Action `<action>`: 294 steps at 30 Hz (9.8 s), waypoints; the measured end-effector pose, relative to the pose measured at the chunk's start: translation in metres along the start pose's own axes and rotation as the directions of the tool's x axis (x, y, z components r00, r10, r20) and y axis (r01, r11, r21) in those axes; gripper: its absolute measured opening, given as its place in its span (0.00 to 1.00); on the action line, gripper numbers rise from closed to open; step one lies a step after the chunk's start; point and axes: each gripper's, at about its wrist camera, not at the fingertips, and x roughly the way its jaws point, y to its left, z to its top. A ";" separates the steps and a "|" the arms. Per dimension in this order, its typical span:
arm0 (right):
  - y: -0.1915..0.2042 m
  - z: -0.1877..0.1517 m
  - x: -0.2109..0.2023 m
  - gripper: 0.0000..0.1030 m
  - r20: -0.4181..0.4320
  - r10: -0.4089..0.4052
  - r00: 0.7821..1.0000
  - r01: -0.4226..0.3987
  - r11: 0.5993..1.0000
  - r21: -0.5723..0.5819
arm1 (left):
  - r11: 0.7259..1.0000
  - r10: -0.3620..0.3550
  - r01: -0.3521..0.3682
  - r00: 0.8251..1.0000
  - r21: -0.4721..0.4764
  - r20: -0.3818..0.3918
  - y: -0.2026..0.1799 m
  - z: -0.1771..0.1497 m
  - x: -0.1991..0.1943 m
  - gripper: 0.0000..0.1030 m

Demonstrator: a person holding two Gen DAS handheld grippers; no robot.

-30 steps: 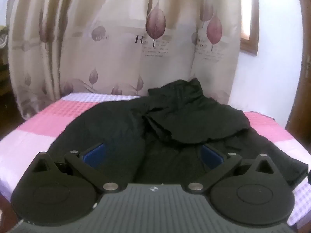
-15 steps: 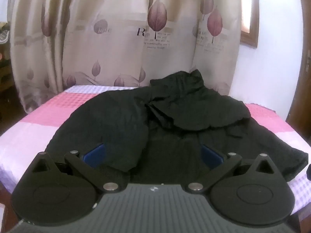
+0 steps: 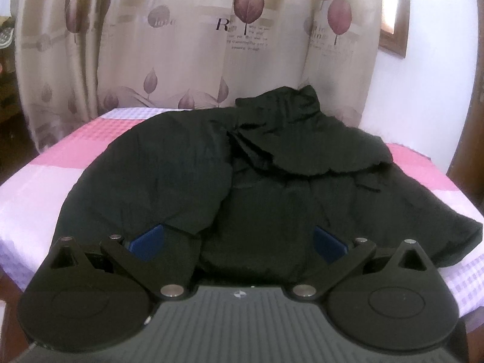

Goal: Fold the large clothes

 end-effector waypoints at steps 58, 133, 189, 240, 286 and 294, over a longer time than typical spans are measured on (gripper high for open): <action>0.005 -0.013 0.029 1.00 -0.142 0.015 0.990 -0.006 0.998 0.066 | 0.990 0.106 -0.097 0.991 -0.100 0.086 0.196 0.014 -0.055 0.09; -0.411 0.070 0.102 0.92 -0.100 -0.619 0.779 0.626 0.762 0.166 | 0.987 0.155 -0.155 0.988 -0.049 -0.002 0.151 0.036 0.087 1.00; -0.261 -0.007 0.046 0.87 -0.163 -0.044 0.986 0.113 0.889 0.445 | 0.987 -0.113 0.129 0.982 0.099 -0.154 0.049 0.142 0.316 0.22; -0.425 -0.005 0.042 1.00 -0.006 -0.518 0.856 0.262 0.422 0.868 | 0.995 -0.061 0.058 0.997 -0.082 -0.038 0.055 0.055 0.228 1.00; -0.044 0.059 0.416 0.06 -0.198 0.348 0.916 -0.302 0.925 0.231 | 0.925 -0.112 0.137 0.990 -0.353 0.090 0.097 0.049 0.211 1.00; -0.029 0.032 0.433 0.09 -0.296 0.308 0.904 -0.278 0.950 0.140 | 0.922 -0.113 0.140 0.989 -0.362 0.094 0.098 0.049 0.210 1.00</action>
